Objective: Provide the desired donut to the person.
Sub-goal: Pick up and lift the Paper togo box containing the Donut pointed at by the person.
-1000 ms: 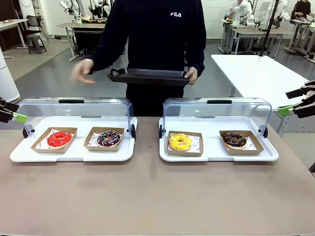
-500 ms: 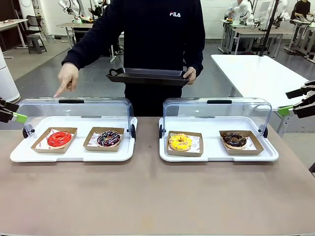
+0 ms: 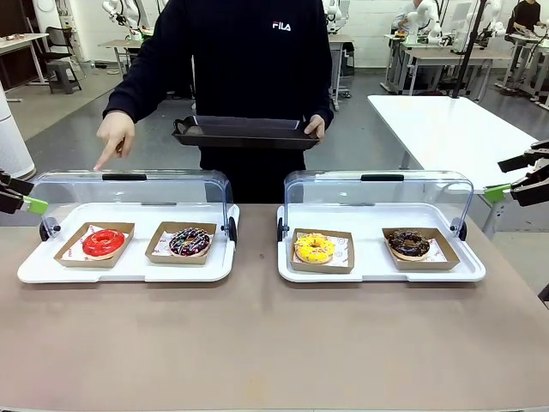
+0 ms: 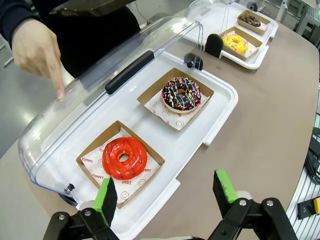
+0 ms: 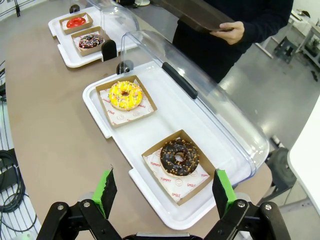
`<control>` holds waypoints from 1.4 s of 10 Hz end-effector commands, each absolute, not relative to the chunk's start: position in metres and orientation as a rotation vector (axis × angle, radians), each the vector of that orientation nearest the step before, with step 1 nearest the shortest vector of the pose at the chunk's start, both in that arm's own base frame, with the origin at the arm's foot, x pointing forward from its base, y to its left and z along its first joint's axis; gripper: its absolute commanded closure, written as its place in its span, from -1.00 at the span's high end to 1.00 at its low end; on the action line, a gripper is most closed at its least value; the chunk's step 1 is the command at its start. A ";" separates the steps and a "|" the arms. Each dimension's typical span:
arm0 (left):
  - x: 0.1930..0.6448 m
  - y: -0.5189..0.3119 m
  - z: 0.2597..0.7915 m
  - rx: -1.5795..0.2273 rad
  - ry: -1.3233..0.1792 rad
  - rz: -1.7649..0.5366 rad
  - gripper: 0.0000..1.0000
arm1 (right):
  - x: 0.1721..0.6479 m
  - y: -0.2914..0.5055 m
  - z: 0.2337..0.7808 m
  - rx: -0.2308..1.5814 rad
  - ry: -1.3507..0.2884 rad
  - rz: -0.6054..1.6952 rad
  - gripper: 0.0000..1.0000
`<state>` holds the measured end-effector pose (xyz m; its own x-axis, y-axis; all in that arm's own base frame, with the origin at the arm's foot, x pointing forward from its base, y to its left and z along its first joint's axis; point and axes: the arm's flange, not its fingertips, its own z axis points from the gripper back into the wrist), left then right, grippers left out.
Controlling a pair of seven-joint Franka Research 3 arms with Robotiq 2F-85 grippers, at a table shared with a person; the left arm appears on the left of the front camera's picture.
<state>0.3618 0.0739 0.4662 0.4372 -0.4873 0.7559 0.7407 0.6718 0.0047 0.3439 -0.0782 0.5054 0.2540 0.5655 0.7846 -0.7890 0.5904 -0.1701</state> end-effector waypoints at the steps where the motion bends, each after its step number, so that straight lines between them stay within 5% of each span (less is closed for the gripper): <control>1: 0.363 0.076 0.465 -0.358 -0.816 -0.793 1.00 | 0.345 -0.079 0.504 0.296 -0.943 0.941 1.00; 6: 0.409 0.040 0.418 -0.141 -0.485 -1.068 1.00 | 0.345 -0.079 0.504 0.296 -0.943 0.941 1.00; 14: 0.433 0.037 0.365 0.202 -0.369 -1.525 1.00 | 0.345 -0.079 0.504 0.296 -0.943 0.941 1.00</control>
